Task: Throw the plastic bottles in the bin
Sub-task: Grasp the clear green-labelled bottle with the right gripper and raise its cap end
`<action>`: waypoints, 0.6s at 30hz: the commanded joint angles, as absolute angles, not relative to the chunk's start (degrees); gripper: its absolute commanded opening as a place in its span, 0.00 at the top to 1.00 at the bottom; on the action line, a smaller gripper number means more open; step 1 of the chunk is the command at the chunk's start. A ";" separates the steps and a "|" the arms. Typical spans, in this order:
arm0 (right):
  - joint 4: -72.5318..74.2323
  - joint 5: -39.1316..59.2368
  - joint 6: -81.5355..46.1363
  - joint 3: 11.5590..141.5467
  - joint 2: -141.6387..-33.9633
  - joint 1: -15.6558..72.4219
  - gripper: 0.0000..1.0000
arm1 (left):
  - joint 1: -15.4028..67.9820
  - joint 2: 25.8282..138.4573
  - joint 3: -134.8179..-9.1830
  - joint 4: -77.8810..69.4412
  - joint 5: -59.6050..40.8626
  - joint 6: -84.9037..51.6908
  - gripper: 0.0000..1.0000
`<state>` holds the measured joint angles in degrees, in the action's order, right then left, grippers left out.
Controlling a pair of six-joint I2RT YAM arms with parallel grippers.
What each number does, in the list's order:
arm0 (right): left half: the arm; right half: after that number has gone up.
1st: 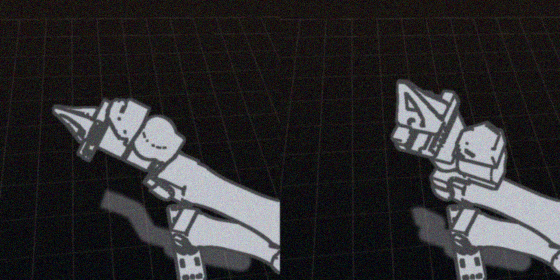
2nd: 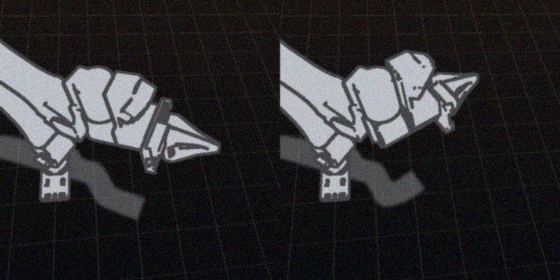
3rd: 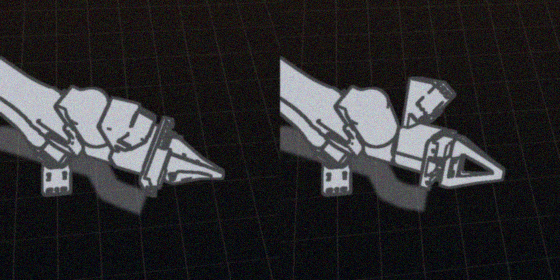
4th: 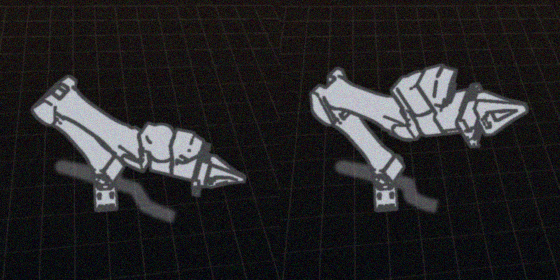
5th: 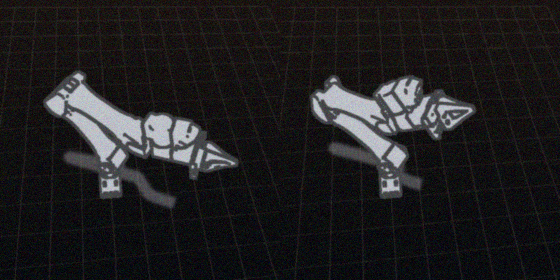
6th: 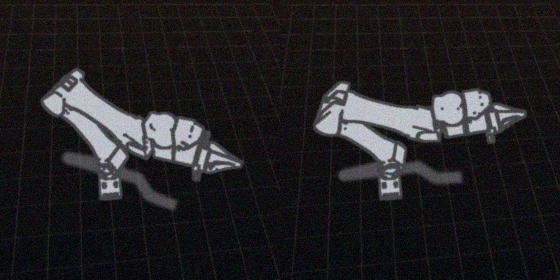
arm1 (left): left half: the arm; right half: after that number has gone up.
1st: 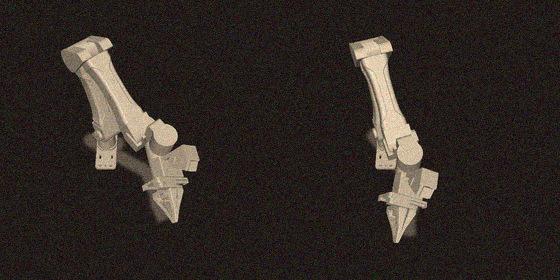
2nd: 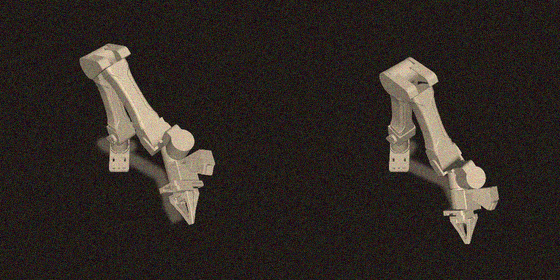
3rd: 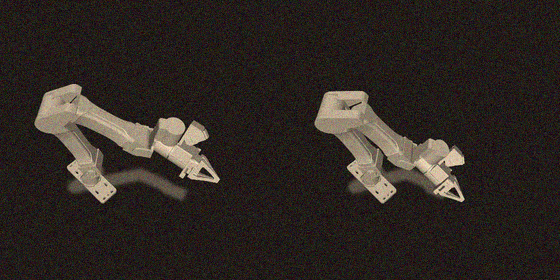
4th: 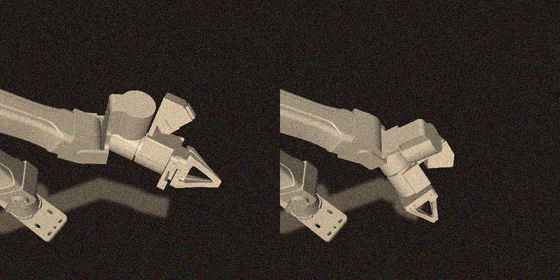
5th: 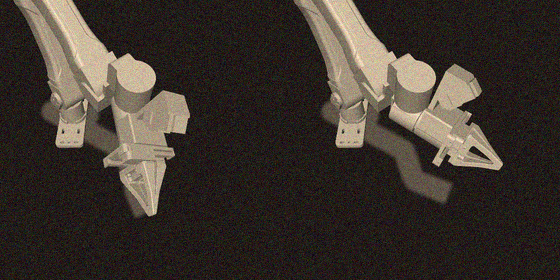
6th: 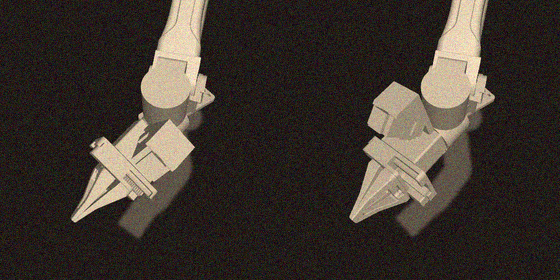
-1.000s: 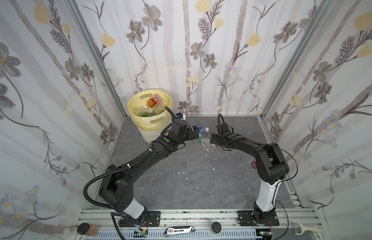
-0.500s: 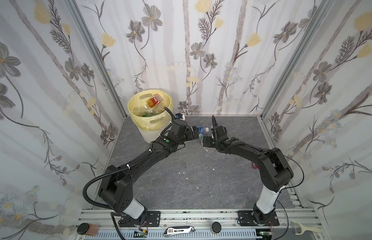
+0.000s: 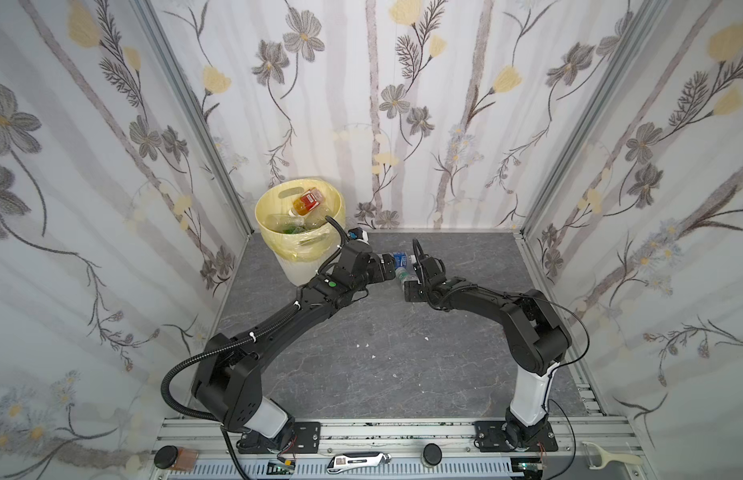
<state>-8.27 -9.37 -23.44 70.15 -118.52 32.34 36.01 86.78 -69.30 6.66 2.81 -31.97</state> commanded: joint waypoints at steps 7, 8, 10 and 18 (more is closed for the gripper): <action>-9.60 -9.50 -22.76 71.15 -118.74 32.97 0.30 | 35.90 85.70 -68.91 5.89 3.53 -33.15 0.00; -9.64 -9.33 -22.85 70.98 -118.66 33.12 0.30 | 35.84 85.73 -68.91 5.91 3.60 -33.22 0.00; -9.78 -8.95 -22.94 70.60 -118.57 33.58 0.31 | 35.86 85.85 -68.83 5.89 3.60 -33.38 0.00; -8.82 -6.76 -24.29 67.59 -116.00 34.38 0.36 | 35.71 85.61 -68.31 5.89 3.09 -34.61 0.00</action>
<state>-10.44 -7.70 -23.51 68.42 -117.40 34.33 35.94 86.08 -68.64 6.63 2.81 -33.65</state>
